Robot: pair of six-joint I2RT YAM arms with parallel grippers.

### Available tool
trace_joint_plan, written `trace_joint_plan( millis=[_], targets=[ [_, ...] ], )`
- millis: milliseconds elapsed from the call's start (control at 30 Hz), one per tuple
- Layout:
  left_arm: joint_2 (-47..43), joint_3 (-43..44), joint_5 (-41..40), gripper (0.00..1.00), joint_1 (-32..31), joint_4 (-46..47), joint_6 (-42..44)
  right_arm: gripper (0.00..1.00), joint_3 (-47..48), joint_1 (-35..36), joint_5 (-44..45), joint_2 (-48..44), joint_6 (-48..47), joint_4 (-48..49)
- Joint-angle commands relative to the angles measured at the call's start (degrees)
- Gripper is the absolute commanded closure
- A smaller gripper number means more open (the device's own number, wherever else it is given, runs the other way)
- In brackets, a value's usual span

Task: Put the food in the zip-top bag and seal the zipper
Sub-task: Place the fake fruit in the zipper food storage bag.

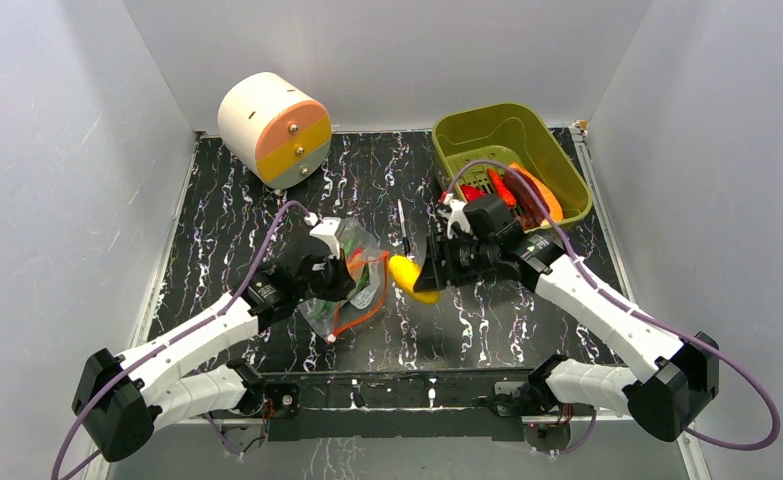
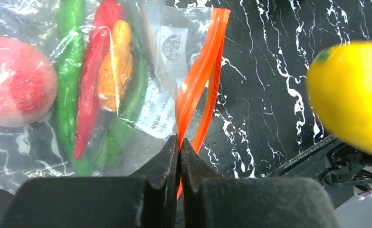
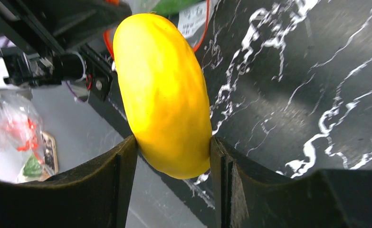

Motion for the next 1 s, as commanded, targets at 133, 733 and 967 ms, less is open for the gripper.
trace_joint_plan(
  millis=[133, 733, 967],
  targets=[
    [-2.84, 4.15, 1.68, 1.0, -0.13, 0.18, -0.86, 0.78, -3.16, 8.26, 0.74, -0.99, 6.3, 3.68],
    [-5.46, 7.01, 5.15, 1.0, -0.13, -2.02, -1.5, 0.76, -4.29, 12.5, 3.92, 11.01, 22.26, 20.98],
    [-6.34, 5.13, 8.17, 1.0, -0.13, 1.19, -4.9, 0.76, -6.18, 12.94, 7.48, 12.63, 29.39, 27.78]
  ],
)
